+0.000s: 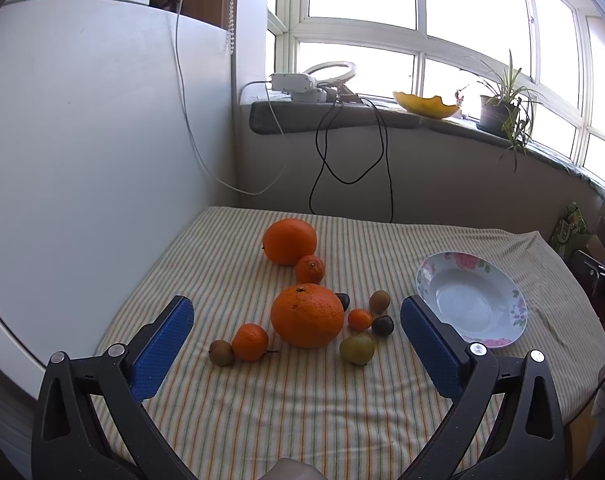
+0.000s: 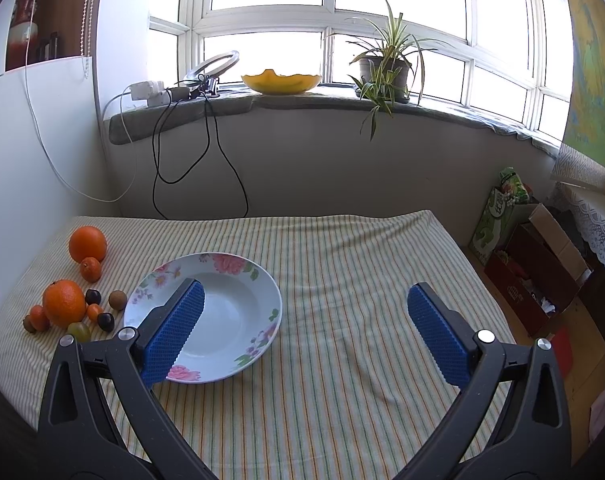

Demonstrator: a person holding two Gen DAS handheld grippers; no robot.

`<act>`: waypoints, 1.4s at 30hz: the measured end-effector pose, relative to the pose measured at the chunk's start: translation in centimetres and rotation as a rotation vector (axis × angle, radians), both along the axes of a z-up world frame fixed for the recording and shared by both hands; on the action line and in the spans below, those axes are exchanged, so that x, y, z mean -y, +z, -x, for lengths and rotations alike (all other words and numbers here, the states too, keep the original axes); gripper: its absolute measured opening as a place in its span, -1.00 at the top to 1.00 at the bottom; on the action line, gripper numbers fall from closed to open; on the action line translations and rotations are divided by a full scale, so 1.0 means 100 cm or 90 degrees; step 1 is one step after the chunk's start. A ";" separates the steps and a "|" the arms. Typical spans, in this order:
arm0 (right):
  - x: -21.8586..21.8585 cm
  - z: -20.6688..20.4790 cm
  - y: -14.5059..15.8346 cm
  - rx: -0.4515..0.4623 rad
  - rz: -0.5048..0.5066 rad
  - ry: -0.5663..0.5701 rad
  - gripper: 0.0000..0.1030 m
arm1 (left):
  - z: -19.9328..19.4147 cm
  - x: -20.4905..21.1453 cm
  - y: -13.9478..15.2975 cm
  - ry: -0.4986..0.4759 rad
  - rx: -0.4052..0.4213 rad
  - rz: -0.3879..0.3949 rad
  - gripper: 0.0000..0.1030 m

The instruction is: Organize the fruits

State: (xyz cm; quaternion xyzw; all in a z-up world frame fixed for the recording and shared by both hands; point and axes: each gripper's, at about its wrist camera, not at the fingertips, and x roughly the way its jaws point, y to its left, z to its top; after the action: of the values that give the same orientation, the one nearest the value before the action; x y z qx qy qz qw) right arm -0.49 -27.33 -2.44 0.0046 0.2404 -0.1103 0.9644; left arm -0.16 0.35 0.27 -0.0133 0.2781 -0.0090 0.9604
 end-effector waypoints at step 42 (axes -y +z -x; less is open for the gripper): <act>-0.003 0.001 -0.001 0.000 0.000 0.000 -1.00 | 0.001 0.002 -0.002 -0.004 -0.003 0.000 -0.99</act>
State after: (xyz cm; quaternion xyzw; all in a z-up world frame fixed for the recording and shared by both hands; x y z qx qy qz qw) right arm -0.56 -27.04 -2.53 0.0048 0.2405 -0.1100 0.9644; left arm -0.21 0.20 0.03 -0.0127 0.2808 -0.0124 0.9596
